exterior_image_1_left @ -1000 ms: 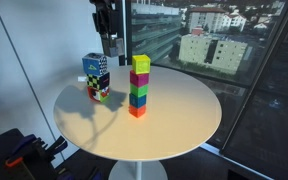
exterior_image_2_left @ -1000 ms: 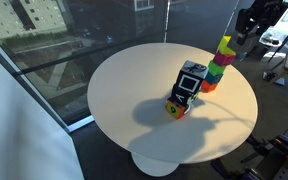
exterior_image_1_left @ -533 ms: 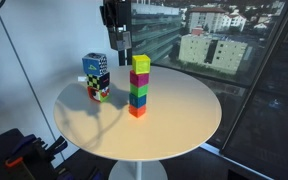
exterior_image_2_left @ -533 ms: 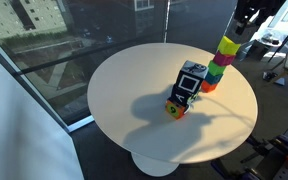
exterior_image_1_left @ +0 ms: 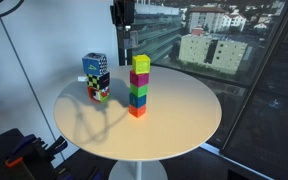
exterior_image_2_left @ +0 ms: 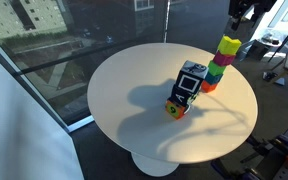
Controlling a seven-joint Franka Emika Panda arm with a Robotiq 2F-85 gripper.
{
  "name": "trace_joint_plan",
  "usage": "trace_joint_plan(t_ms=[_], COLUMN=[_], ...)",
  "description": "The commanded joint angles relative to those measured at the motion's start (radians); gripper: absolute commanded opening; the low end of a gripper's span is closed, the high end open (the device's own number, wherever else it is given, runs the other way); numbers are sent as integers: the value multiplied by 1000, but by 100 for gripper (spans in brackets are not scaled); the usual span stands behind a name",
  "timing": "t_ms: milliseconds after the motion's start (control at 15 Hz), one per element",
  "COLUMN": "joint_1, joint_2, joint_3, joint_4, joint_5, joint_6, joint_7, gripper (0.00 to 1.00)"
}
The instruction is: Put the grey block on top of the yellow block
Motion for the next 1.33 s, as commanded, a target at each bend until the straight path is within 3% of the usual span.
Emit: trace_joint_plan(t_ms=[0, 733, 1267], joint_1=[-6, -10, -11], joint_2=[65, 169, 182], joint_3=[-11, -54, -68], joint_4=[98, 195, 195], joint_5=[26, 40, 93], joint_6=[-56, -82, -75], joint_7=[39, 55, 50], gripper=[32, 32, 32])
